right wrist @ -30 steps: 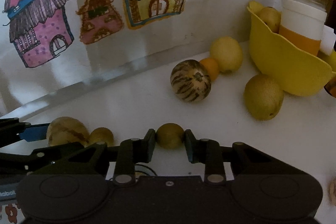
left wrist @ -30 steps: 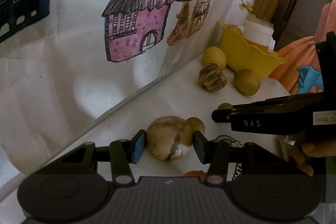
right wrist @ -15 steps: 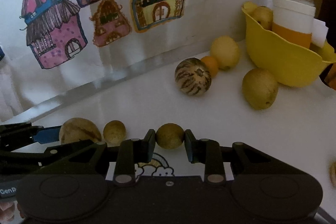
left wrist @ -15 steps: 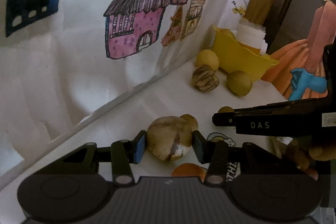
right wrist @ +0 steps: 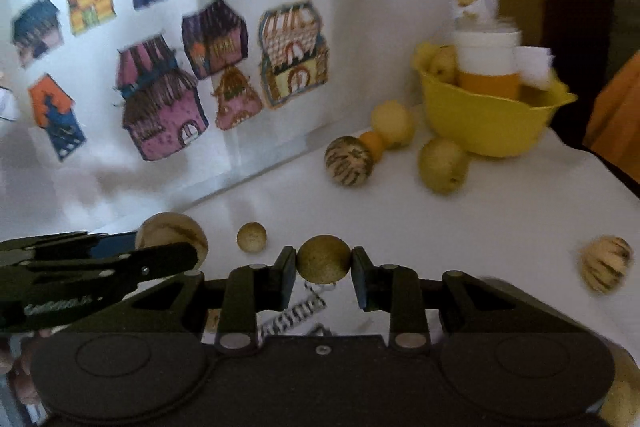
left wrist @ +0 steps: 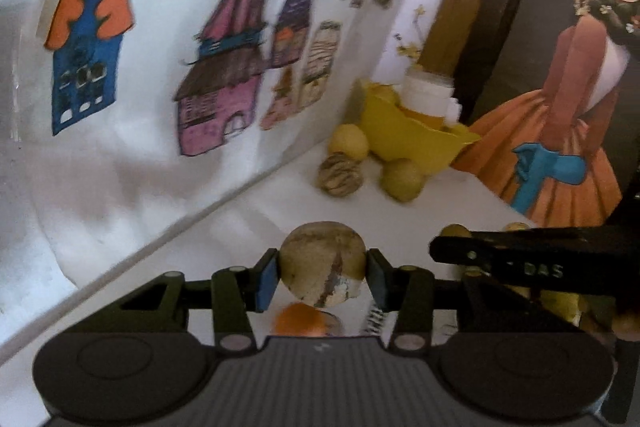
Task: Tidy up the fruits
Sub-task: 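Carry both fruits to the tray and release them there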
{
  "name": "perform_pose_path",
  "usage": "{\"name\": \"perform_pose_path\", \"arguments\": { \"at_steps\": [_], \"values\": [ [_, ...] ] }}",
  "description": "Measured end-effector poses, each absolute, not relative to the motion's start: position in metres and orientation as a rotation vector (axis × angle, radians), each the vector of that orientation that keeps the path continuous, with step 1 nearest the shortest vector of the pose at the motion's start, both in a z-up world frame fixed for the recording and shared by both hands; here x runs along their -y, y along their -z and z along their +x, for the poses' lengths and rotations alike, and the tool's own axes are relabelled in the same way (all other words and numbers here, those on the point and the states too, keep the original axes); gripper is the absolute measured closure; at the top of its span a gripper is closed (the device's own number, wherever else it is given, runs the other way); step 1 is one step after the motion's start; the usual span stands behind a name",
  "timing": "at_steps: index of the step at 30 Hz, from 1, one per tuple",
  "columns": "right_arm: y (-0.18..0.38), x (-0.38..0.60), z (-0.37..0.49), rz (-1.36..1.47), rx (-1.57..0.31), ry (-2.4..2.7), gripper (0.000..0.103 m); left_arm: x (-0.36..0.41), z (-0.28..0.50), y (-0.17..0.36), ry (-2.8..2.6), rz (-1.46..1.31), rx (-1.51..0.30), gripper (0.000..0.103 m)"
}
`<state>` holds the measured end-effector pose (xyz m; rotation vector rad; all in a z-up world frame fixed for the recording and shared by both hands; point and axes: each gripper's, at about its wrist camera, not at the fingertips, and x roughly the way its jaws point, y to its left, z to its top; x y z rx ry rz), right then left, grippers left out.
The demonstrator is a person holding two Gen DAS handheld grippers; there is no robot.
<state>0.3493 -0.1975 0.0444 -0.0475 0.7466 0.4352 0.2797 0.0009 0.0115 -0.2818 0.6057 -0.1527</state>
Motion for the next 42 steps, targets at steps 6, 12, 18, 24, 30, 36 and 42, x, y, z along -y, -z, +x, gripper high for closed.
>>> {"name": "perform_pose_path", "arguments": {
  "at_steps": [6, 12, 18, 24, 30, 36, 42],
  "values": [
    [-0.057, 0.238, 0.298, -0.02, -0.707, -0.359, 0.071, 0.031, 0.261, -0.021, 0.225, -0.273, -0.608, 0.053],
    [-0.053, 0.278, 0.254, 0.022, -0.697, -0.271, 0.071, 0.071, 0.244, -0.023, 0.299, -0.259, -0.626, 0.053],
    [-0.04, 0.313, 0.224, 0.009, -0.688, -0.171, 0.071, 0.11, 0.239, -0.016, 0.367, -0.247, -0.662, 0.053],
    [-0.017, 0.332, 0.216, -0.03, -0.688, -0.076, 0.071, 0.139, 0.244, -0.001, 0.412, -0.225, -0.706, 0.053],
    [-0.001, 0.341, 0.22, -0.048, -0.685, -0.031, 0.071, 0.154, 0.252, 0.013, 0.436, -0.205, -0.735, 0.053],
    [0.009, 0.345, 0.225, -0.042, -0.687, -0.006, 0.071, 0.164, 0.257, 0.019, 0.453, -0.179, -0.737, 0.053],
    [0.016, 0.35, 0.226, -0.029, -0.688, 0.013, 0.071, 0.169, 0.26, 0.023, 0.457, -0.161, -0.743, 0.053]
  ]
}}
